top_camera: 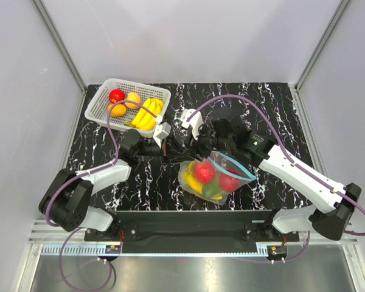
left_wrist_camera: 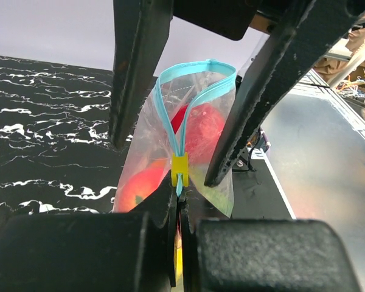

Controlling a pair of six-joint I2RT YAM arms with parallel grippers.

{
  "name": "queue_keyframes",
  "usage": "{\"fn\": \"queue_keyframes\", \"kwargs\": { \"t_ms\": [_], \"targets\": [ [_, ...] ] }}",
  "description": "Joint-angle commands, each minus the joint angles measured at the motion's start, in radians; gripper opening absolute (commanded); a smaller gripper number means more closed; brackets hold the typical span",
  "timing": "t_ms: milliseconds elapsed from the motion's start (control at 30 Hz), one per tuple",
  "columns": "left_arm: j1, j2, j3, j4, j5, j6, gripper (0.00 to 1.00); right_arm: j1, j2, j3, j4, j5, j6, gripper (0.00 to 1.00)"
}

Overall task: Place the food in the zip-top bag and seal the zipper
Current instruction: Zip the zipper food storage bag at the center of the board.

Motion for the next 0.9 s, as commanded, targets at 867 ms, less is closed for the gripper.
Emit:
{"fn": "queue_keyframes", "kwargs": {
  "t_ms": [867],
  "targets": [
    [-0.004, -0.013, -0.002, 0.093, 0.028, 0.019, 0.0, 0.005, -0.024, 0.029, -0.076, -0.089, -0.021, 0.16]
  ]
}}
